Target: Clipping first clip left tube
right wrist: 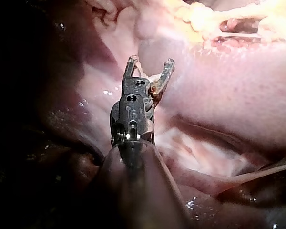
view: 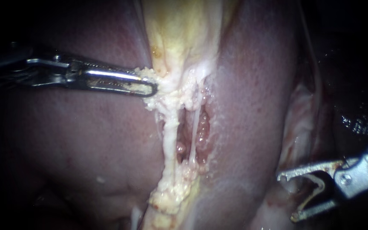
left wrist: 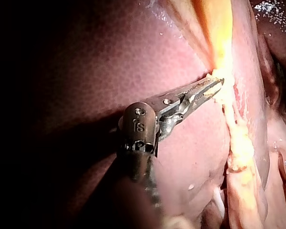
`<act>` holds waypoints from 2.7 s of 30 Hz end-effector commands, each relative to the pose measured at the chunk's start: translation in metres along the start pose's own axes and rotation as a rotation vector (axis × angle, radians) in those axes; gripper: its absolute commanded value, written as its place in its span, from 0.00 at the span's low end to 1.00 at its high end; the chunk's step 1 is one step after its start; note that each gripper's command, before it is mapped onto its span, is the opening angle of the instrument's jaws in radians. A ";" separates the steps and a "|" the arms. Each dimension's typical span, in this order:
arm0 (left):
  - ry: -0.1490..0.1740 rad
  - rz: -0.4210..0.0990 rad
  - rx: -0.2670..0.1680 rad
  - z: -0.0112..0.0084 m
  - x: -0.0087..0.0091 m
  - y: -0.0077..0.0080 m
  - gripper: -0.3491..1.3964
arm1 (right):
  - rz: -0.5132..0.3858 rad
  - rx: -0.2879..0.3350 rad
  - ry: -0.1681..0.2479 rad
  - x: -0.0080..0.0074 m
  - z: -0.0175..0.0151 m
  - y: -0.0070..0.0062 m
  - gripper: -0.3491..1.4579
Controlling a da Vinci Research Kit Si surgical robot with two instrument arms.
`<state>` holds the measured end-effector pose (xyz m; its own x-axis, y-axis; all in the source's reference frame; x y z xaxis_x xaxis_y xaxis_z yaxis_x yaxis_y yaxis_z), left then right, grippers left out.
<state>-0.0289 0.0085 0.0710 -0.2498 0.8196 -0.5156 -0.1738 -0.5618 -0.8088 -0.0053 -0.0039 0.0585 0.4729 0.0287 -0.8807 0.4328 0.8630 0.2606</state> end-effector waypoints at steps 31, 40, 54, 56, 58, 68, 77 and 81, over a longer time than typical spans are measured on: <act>0.116 -0.041 0.018 -0.0107 0.0046 0.0020 0.00 | 0.275 -0.103 0.078 0.0031 0.0062 0.0050 0.47; 0.117 -0.043 0.023 -0.0103 0.0046 0.0026 0.00 | 0.404 -0.197 0.120 0.0046 0.0116 0.0098 0.47; 0.118 -0.045 0.024 -0.0101 0.0048 0.0031 0.00 | 0.456 -0.234 0.137 0.0027 0.0180 0.0125 0.47; 0.118 -0.045 0.024 -0.0101 0.0048 0.0031 0.00 | 0.455 -0.229 0.144 0.0027 0.0185 0.0127 0.47; 0.118 -0.045 0.024 -0.0100 0.0048 0.0032 0.00 | 0.459 -0.224 0.160 0.0027 0.0190 0.0129 0.47; 0.118 -0.045 0.023 -0.0099 0.0049 0.0034 0.00 | 0.459 -0.180 0.212 0.0029 0.0206 0.0133 0.47; 0.118 -0.045 0.023 -0.0098 0.0049 0.0034 0.00 | 0.452 -0.149 0.237 0.0028 0.0221 0.0135 0.47; 0.118 -0.045 0.023 -0.0098 0.0049 0.0034 0.00 | 0.447 -0.130 0.240 0.0027 0.0227 0.0136 0.47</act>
<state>-0.0213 0.0117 0.0630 -0.1275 0.8510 -0.5094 -0.2043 -0.5251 -0.8261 0.0194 -0.0036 0.0688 0.3899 0.5086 -0.7677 0.1313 0.7944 0.5930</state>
